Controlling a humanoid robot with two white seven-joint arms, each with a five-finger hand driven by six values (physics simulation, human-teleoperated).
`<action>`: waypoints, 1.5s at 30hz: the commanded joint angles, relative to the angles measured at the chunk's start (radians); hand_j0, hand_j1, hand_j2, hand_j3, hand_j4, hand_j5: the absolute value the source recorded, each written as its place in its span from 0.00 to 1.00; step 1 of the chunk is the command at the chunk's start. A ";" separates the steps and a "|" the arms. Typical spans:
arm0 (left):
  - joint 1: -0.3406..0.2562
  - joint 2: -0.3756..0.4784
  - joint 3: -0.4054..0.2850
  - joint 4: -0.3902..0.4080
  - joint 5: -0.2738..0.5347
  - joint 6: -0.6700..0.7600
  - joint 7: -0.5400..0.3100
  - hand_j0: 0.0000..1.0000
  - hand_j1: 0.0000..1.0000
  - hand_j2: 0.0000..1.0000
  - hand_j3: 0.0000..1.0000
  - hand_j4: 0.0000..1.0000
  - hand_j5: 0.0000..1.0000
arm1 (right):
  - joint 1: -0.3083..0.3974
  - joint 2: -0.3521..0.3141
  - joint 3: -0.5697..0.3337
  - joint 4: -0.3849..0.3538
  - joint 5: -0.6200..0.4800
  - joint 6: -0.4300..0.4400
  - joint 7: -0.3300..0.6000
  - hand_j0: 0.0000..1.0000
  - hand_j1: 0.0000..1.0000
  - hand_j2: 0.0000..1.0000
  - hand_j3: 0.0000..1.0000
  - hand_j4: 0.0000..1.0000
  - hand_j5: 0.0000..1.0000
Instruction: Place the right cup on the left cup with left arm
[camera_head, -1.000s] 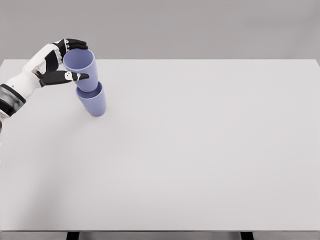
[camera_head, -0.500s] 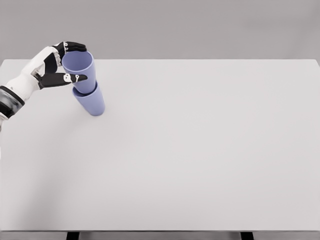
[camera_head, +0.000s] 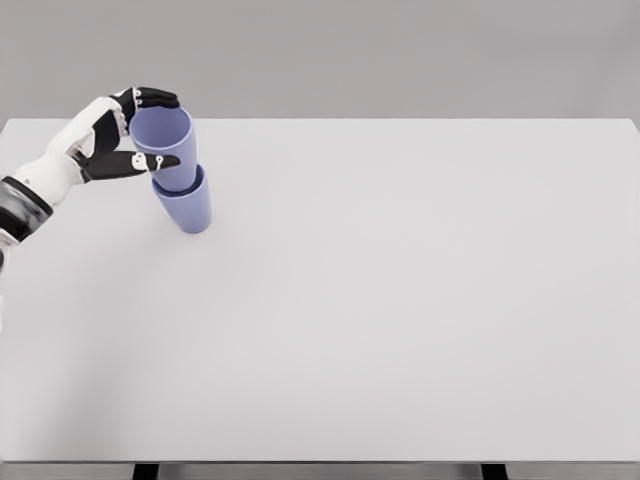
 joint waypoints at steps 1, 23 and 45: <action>0.000 0.000 0.000 -0.010 0.006 0.000 0.000 0.70 0.70 0.70 0.70 0.70 0.70 | 0.000 0.000 0.000 0.000 0.000 0.000 0.000 1.00 1.00 1.00 1.00 1.00 1.00; 0.011 0.003 -0.003 -0.005 0.001 -0.005 0.000 0.89 0.89 0.89 0.89 0.89 0.89 | 0.000 0.000 0.000 0.000 0.000 0.000 0.000 1.00 1.00 1.00 1.00 1.00 1.00; 0.117 0.032 0.150 -0.183 0.006 -0.008 0.000 1.00 1.00 1.00 1.00 1.00 1.00 | 0.000 0.000 0.000 0.000 0.000 0.000 0.000 1.00 1.00 1.00 1.00 1.00 1.00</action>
